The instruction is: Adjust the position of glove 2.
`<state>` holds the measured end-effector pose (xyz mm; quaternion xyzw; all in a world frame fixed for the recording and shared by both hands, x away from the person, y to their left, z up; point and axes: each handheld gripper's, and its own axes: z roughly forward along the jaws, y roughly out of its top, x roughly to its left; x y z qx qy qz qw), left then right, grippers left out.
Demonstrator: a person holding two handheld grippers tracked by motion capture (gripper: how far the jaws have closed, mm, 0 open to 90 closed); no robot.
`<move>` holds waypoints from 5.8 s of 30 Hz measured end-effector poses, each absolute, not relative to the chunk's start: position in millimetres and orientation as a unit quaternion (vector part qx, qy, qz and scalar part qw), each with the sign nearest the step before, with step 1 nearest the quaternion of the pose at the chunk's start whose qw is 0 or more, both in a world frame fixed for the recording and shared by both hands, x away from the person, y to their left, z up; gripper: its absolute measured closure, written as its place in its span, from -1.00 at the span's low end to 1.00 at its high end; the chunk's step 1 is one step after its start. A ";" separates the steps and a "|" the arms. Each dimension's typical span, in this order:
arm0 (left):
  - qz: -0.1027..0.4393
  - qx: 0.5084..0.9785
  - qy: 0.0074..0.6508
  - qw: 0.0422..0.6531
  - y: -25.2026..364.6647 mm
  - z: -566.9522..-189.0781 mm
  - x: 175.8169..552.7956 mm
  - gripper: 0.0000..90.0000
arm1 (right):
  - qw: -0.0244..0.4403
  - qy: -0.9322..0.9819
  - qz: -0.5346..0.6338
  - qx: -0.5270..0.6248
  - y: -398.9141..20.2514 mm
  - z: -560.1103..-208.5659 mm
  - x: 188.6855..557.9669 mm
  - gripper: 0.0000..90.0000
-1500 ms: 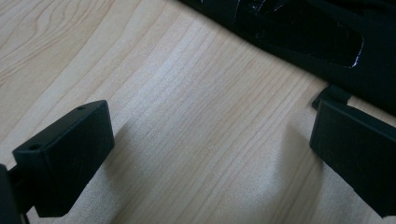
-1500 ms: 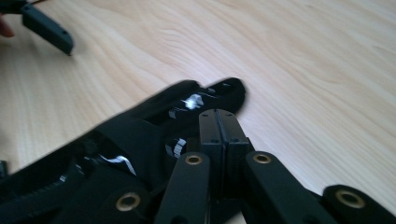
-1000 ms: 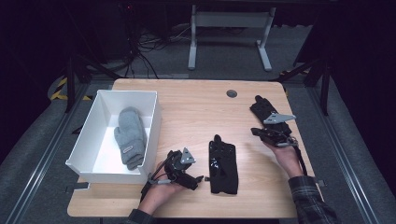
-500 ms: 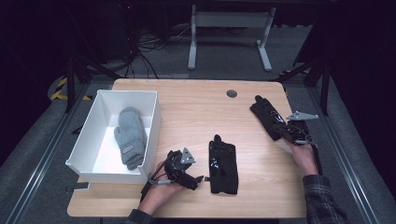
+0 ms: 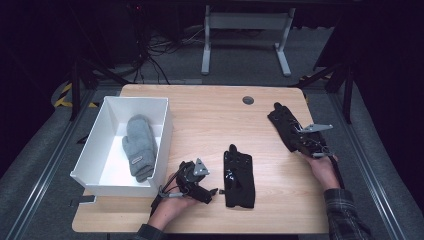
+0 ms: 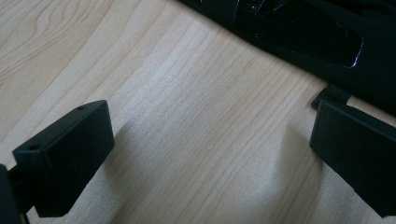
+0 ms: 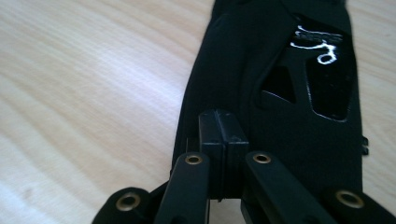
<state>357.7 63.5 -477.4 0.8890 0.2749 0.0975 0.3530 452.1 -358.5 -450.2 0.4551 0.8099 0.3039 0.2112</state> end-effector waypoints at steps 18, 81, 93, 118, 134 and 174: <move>0.097 0.889 0.274 0.355 63.8 -477.6 357.3 -0.99 | 0.181 0.848 0.289 0.405 -331.5 -447.0 415.7 1.00; 0.099 0.888 0.278 0.354 64.9 -477.6 354.9 -1.00 | 0.141 0.864 0.320 0.363 -323.9 -450.1 393.3 1.00; 0.099 0.887 0.279 0.354 64.8 -477.6 354.8 -1.00 | 0.129 0.876 0.313 0.342 -286.0 -449.5 373.1 1.00; 0.090 0.887 0.288 0.350 62.6 -461.4 355.1 -0.88 | 0.118 0.878 0.322 0.334 -306.8 -440.5 336.4 1.00; 0.075 0.878 0.313 0.355 28.4 -452.1 393.2 -0.07 | 0.103 0.885 0.310 0.331 -309.3 -449.3 334.9 1.00; -0.059 0.824 0.344 0.447 47.4 -415.2 399.6 0.95 | 0.078 0.892 0.335 0.292 -285.2 -451.1 341.7 1.00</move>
